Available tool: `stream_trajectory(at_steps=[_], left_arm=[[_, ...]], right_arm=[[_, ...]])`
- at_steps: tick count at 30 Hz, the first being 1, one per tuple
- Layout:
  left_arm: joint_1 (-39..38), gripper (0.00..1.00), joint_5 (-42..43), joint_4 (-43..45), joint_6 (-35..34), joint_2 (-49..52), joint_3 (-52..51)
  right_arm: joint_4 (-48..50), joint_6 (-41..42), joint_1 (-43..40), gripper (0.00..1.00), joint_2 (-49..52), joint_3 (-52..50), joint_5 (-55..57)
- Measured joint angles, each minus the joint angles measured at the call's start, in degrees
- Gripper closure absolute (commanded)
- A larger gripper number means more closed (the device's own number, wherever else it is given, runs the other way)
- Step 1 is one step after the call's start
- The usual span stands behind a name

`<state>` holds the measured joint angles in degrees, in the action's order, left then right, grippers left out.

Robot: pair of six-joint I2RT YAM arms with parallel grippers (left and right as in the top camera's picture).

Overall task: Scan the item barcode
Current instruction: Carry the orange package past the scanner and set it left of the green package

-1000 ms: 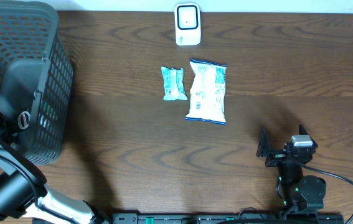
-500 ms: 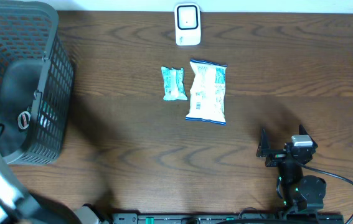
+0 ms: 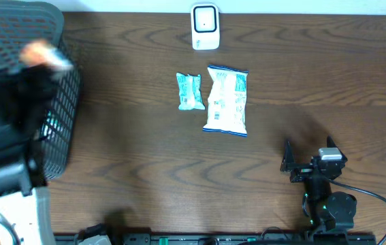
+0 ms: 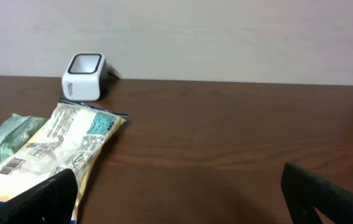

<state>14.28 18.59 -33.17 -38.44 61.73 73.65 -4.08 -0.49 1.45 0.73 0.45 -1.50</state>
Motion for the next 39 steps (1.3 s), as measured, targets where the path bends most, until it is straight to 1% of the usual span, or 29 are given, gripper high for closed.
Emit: stream_trajectory(at_steps=[2, 4, 6, 9, 14, 15, 16, 17, 18, 19, 20, 22, 23, 29, 33, 34, 37, 39], left_arm=[[-5.22, 0.93, 1.03, 0.02, 3.80, 2.12, 0.00], [-14.40, 0.93, 0.33, 0.07, 10.19, 7.04, 0.00], [-19.41, 0.93, -2.10, 0.24, 12.98, 11.52, 0.04], [-25.11, 0.93, -7.58, 1.27, 15.47, 19.74, 0.04], [-28.70, 0.92, -14.36, 5.51, 19.69, 32.54, 0.04], [-29.03, 0.83, -14.91, 6.49, 20.55, 34.69, 0.04], [-29.20, 0.68, -15.43, 7.28, 21.16, 36.41, 0.04], [-29.42, 0.58, -15.87, 7.96, 22.12, 38.58, 0.04], [-29.46, 0.55, -16.04, 8.22, 22.27, 39.89, 0.04], [-29.51, 0.54, -16.20, 8.26, 22.62, 41.42, 0.04], [-29.51, 0.47, -16.41, 8.31, 22.86, 42.66, 0.04], [-29.49, 0.38, -16.48, 8.28, 23.58, 43.85, 0.04], [-29.49, 0.34, -16.68, 8.28, 23.43, 44.00, 0.04], [-29.49, 0.33, -17.25, 7.74, 23.74, 40.98, 0.04], [-29.18, 0.33, -17.31, 4.20, 23.91, 31.45, 0.04], [-28.65, 0.33, -17.55, 2.93, 24.15, 27.67, 0.04], [-24.96, 0.22, -20.24, 2.38, 24.83, 16.90, 0.11], [-21.77, 0.22, -22.53, 2.36, 25.24, 11.47, 0.15]], right_arm=[[0.00, -0.02, 0.00, 0.01, 0.00, 0.00, -0.04], [0.00, -0.02, 0.00, 0.01, 0.00, 0.00, 0.00], [0.02, -0.02, 0.00, 0.01, 0.00, 0.00, -0.04], [0.00, -0.02, 0.00, 0.01, 0.00, 0.00, -0.04], [0.00, -0.02, 0.00, 0.01, 0.00, 0.00, -0.04], [0.00, -0.02, 0.00, 0.01, 0.00, 0.00, -0.04], [0.02, -0.02, 0.00, 0.01, 0.00, 0.00, -0.02], [0.00, -0.02, 0.00, 0.01, 0.00, 0.00, -0.04], [0.02, -0.02, 0.00, 0.01, 0.00, 0.00, -0.04], [0.00, -0.02, 0.00, 0.01, 0.00, 0.00, -0.04], [0.00, -0.02, 0.00, 0.01, 0.00, 0.00, -0.04], [0.00, -0.02, 0.00, 0.01, 0.00, 0.00, -0.04], [0.00, -0.02, 0.00, 0.01, 0.00, 0.00, -0.04], [0.00, 0.00, 0.00, 0.01, 0.00, 0.00, -0.04], [0.00, -0.02, 0.00, 0.01, 0.00, 0.00, -0.04], [0.00, -0.02, 0.00, 0.01, 0.00, 0.00, -0.04], [0.02, -0.02, 0.00, 0.01, 0.00, 0.00, -0.04], [0.02, -0.02, 0.00, 0.01, 0.00, 0.00, -0.04]])
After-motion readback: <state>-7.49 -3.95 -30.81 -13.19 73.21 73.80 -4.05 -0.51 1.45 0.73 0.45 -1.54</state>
